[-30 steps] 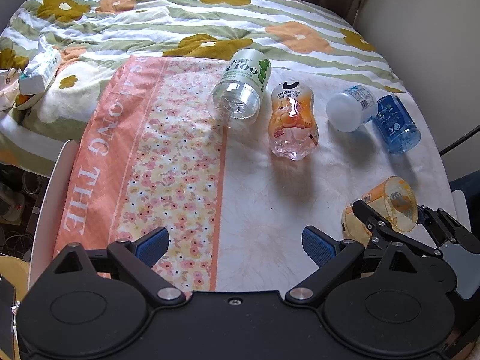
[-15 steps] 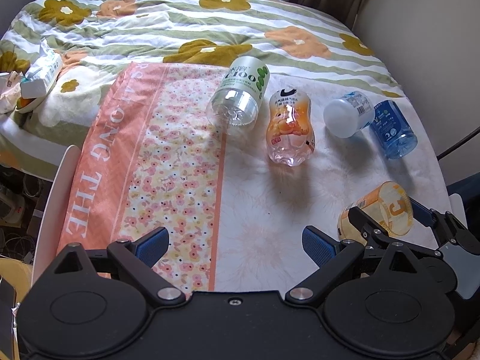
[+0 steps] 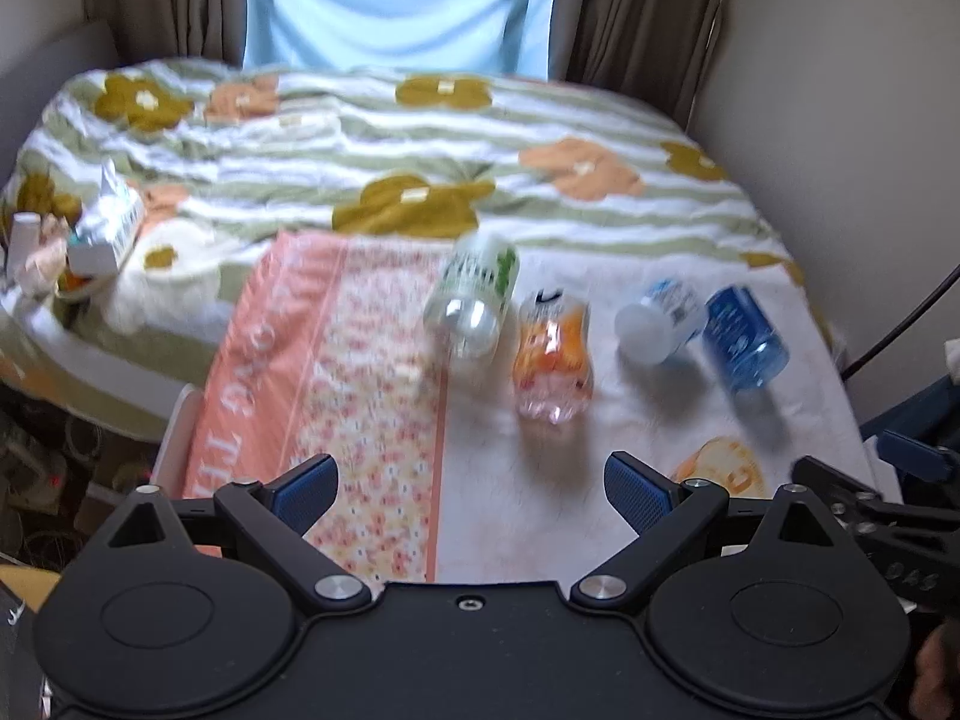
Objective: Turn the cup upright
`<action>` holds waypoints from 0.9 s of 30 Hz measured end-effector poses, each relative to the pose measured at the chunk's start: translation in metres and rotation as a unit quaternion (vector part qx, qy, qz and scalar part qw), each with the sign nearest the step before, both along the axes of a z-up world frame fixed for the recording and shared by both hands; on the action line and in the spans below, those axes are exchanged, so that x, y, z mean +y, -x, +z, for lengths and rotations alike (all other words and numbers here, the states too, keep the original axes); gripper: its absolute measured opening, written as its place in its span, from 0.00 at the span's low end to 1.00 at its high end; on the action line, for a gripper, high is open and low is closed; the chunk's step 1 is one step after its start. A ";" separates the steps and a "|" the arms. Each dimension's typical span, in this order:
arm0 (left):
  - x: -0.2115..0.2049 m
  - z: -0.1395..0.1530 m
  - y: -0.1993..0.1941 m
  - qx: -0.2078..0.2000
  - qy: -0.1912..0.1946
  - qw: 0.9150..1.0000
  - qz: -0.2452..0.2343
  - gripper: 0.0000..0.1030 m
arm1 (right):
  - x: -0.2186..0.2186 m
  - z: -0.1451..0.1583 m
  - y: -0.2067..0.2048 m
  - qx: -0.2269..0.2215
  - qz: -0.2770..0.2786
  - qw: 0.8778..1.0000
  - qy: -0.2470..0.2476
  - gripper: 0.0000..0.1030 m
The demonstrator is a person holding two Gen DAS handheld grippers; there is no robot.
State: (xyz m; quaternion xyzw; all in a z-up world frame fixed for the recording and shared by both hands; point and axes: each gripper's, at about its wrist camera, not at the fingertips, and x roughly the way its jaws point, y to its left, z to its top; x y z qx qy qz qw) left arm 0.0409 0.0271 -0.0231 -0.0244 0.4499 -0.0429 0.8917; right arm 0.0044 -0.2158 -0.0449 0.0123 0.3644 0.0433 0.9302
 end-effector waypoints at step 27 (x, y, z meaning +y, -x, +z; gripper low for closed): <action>-0.021 0.019 0.047 -0.075 -0.070 0.995 -0.005 0.99 | -0.025 0.015 0.023 0.092 -0.065 0.994 0.006 1.00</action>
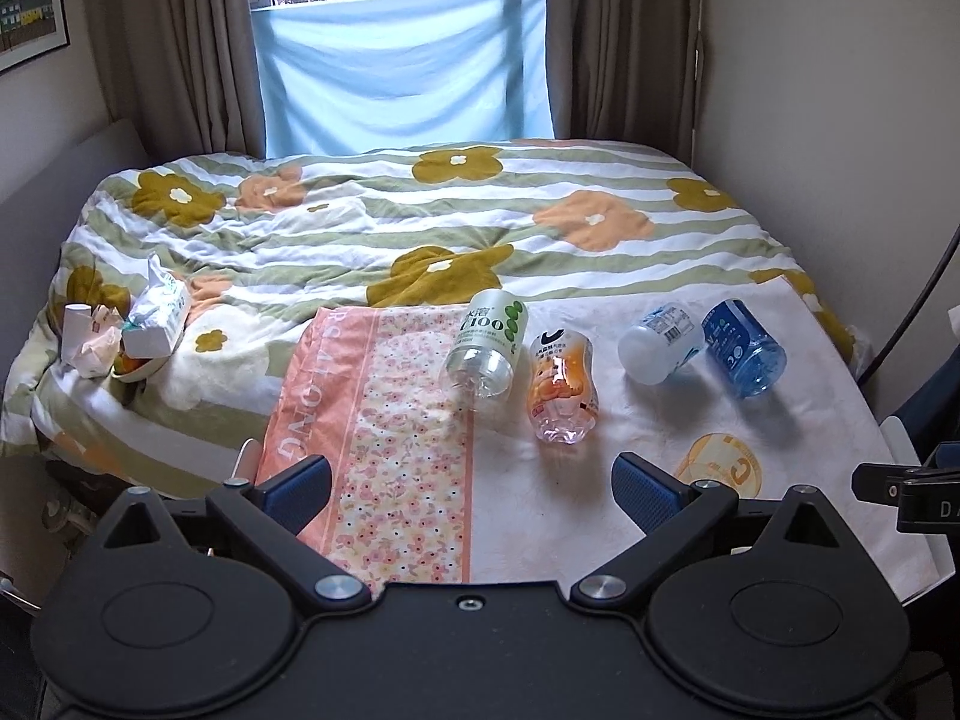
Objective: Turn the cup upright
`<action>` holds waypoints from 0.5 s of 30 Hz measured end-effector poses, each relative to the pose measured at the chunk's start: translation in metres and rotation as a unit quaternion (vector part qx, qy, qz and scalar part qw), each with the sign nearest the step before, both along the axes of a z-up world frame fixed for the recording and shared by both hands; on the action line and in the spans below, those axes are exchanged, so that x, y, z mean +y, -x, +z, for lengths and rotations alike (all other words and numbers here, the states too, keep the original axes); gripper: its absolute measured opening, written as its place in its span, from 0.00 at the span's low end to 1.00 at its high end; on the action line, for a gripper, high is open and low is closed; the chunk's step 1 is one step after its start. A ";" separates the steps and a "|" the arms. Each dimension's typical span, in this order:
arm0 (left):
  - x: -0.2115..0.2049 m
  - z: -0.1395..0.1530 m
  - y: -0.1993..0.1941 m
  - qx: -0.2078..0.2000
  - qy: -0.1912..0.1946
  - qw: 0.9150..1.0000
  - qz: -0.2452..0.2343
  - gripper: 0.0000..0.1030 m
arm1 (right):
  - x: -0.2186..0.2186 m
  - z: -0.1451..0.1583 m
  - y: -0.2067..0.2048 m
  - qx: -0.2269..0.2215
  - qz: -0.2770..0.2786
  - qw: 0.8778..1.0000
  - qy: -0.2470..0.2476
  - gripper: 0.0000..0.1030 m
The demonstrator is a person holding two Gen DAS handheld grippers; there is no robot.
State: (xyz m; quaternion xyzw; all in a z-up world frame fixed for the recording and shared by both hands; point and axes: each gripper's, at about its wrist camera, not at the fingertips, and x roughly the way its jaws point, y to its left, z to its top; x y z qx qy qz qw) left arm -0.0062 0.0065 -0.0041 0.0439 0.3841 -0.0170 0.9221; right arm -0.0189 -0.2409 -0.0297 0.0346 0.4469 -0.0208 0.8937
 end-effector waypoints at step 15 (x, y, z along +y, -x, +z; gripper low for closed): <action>-0.002 0.001 0.001 -0.003 -0.002 1.000 -0.005 0.99 | 0.001 0.000 -0.001 0.001 -0.002 1.000 0.001 1.00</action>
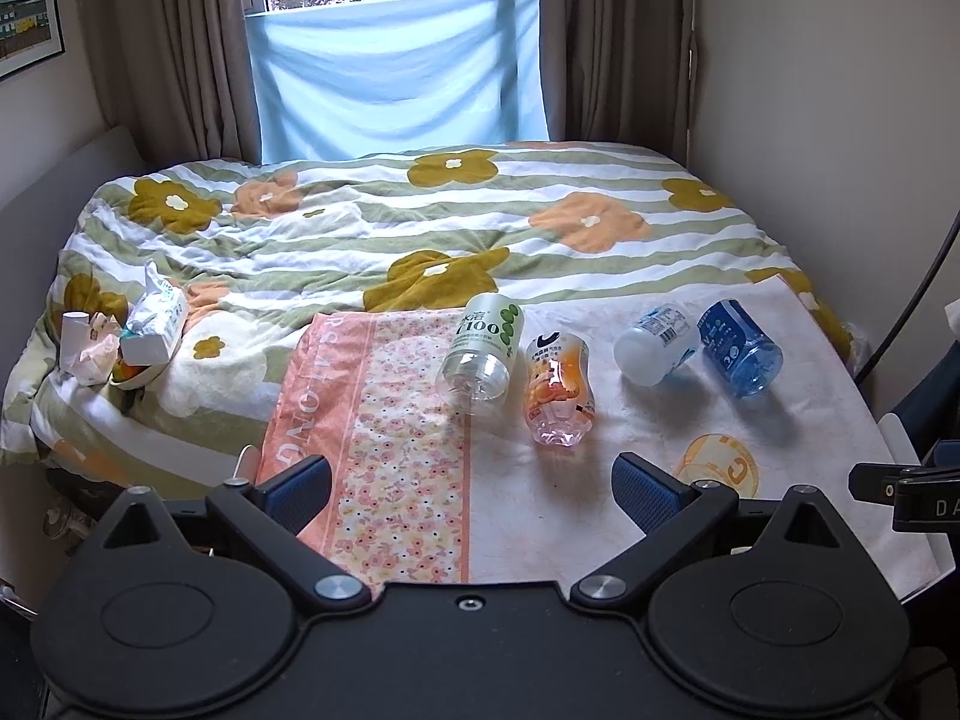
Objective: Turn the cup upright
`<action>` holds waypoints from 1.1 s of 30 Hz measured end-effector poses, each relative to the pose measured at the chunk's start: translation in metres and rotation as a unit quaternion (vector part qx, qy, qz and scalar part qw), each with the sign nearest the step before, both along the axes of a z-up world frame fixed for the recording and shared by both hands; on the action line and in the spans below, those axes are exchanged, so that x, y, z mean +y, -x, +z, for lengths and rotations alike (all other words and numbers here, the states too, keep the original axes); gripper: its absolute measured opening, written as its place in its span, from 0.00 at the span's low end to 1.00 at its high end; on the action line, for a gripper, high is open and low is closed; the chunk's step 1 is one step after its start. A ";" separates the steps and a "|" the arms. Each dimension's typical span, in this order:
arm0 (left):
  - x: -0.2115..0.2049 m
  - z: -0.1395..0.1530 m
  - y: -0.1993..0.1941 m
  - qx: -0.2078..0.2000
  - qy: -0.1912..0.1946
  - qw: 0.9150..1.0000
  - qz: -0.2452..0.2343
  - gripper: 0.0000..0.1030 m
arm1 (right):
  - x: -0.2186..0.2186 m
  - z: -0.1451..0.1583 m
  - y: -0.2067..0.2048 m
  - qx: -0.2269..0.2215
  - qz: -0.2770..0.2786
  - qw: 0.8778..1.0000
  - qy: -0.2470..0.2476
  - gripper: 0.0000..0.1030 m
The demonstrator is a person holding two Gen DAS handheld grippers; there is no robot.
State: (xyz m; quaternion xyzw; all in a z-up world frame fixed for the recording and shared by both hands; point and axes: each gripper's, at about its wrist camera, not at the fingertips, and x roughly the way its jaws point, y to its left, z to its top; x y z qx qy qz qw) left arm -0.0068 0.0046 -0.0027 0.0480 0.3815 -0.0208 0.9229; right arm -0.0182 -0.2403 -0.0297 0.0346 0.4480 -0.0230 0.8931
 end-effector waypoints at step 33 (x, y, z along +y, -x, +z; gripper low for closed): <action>-0.001 0.003 0.001 -0.010 -0.006 1.000 0.001 0.99 | -0.002 0.000 -0.001 0.000 -0.001 1.000 0.001 1.00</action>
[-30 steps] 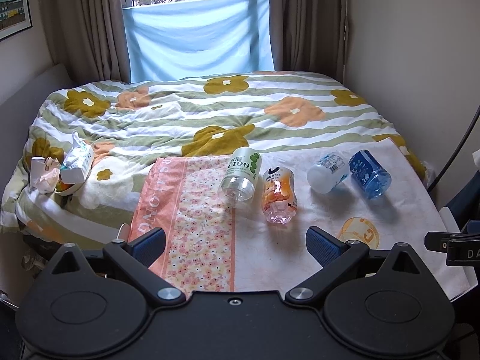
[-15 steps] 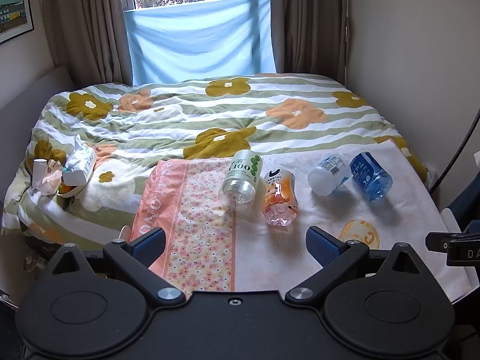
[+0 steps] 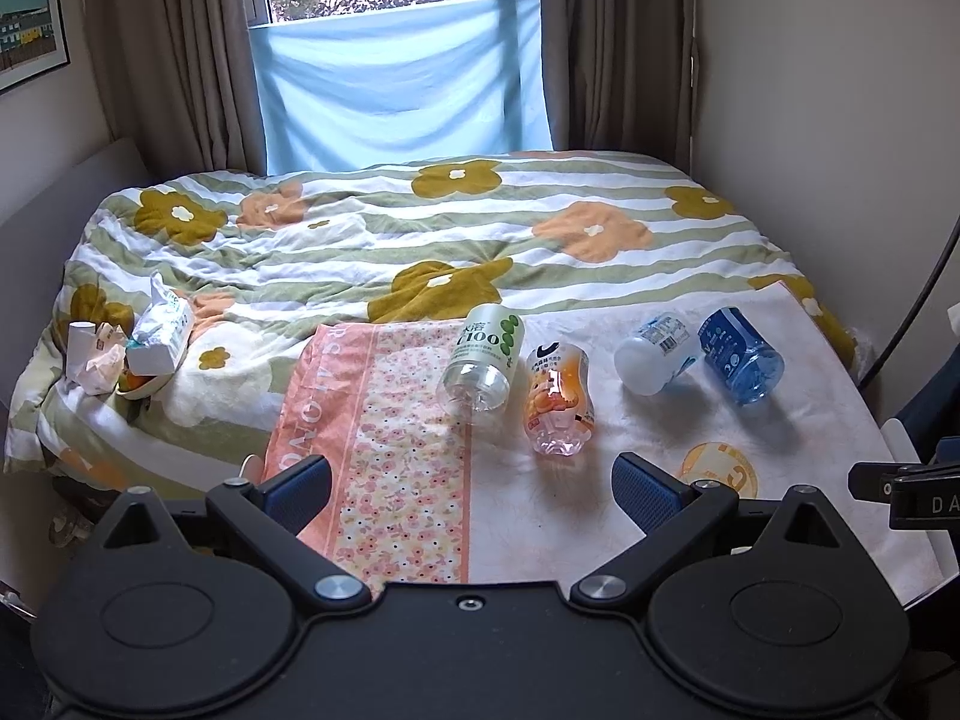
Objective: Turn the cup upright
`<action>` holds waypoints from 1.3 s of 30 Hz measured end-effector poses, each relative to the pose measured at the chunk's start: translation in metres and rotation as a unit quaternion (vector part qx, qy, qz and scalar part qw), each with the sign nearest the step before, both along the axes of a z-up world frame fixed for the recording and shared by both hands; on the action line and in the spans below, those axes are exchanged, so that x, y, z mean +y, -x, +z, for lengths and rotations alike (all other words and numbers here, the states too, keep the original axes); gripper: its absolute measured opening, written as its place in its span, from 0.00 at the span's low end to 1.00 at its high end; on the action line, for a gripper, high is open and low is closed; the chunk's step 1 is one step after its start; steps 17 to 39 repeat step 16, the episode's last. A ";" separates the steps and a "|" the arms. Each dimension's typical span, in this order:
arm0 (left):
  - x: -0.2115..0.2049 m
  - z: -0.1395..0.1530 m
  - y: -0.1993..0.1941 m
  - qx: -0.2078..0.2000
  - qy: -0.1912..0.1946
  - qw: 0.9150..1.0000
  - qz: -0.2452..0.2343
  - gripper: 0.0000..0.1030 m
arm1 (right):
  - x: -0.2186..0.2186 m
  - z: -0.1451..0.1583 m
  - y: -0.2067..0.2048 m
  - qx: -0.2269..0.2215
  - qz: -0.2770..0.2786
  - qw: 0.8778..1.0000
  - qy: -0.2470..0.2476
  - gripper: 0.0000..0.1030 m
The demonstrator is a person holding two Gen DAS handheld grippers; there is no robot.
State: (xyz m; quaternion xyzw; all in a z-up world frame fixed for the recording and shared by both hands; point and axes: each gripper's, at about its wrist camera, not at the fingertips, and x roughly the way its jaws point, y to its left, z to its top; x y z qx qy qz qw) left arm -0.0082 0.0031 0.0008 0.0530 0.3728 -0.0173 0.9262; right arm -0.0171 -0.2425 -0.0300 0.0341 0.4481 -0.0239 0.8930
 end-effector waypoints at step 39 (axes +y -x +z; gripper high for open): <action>0.003 0.000 -0.002 0.006 0.023 1.000 0.003 0.99 | 0.001 0.001 0.000 0.000 0.000 1.000 0.001 1.00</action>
